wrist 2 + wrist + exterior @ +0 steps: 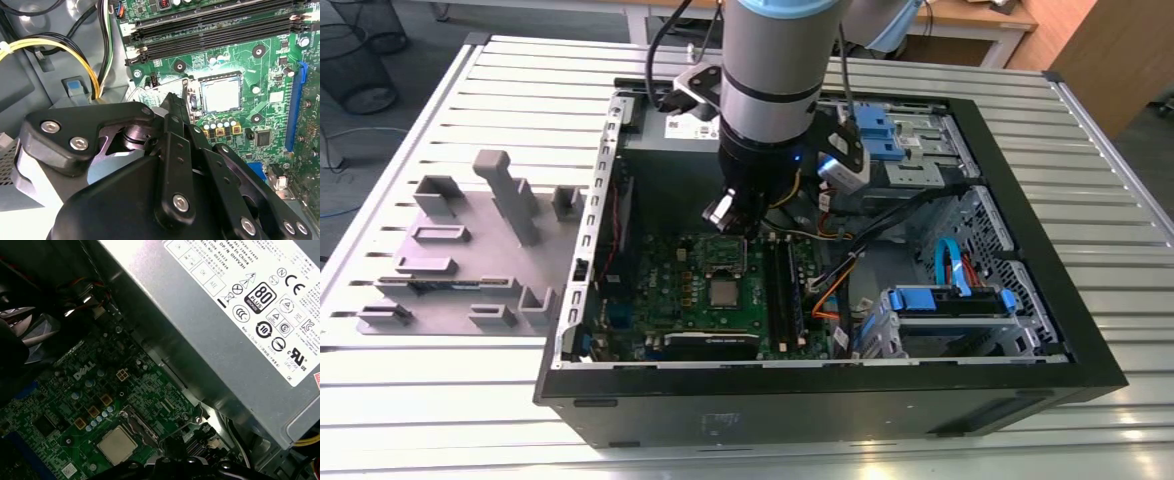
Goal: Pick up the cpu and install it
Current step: 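Close the cpu cover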
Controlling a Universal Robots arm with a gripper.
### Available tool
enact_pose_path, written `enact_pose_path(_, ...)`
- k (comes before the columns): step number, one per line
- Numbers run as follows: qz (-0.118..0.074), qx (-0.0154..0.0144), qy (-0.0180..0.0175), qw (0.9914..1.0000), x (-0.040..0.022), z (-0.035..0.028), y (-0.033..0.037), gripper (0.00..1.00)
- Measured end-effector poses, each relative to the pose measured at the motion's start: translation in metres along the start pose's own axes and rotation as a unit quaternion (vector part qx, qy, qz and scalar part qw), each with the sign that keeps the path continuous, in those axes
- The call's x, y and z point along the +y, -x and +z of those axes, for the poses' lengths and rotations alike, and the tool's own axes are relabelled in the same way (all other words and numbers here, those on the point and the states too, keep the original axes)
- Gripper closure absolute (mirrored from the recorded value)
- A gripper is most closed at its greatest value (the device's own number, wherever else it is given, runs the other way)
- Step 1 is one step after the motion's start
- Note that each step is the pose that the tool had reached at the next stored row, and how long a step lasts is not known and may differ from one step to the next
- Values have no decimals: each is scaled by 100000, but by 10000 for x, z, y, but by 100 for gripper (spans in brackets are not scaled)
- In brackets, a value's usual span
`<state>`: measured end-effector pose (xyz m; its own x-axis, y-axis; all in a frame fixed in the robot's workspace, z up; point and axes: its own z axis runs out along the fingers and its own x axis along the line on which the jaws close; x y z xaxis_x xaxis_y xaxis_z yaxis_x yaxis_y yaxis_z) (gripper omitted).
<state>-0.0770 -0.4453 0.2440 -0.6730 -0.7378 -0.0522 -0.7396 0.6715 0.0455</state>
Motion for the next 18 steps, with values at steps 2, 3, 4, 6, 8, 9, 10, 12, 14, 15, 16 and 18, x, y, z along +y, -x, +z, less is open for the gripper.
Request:
enact_pose_path(2, -72, 18, -5, 100000, 0, 0, -1, 89)
enact_pose_path(3, -96, 28, -10, 100000, -1, 0, -1, 89)
enact_pose_path(4, -115, 38, -19, 100000, -1, 0, -2, 89)
enact_pose_path(6, -128, 75, -48, 100000, -1, -1, -2, 89)
enact_pose_path(8, -124, 85, -62, 100000, -1, 0, -2, 89)
enact_pose_path(9, -128, 88, -62, 100000, -2, 0, -1, 89)
enact_pose_path(10, -134, 85, -61, 100000, -4, 0, 0, 89)
enact_pose_path(12, -155, 88, -61, 100000, -7, 0, 2, 89)
enact_pose_path(14, -179, 88, -60, 100000, -9, 0, 3, 89)
enact_pose_path(15, -197, 91, -60, 100000, -10, -1, 4, 89)
enact_pose_path(16, -220, 95, -60, 100000, -12, -1, 4, 89)
enact_pose_path(18, -309, 92, -55, 99999, -17, -1, 1, 89)
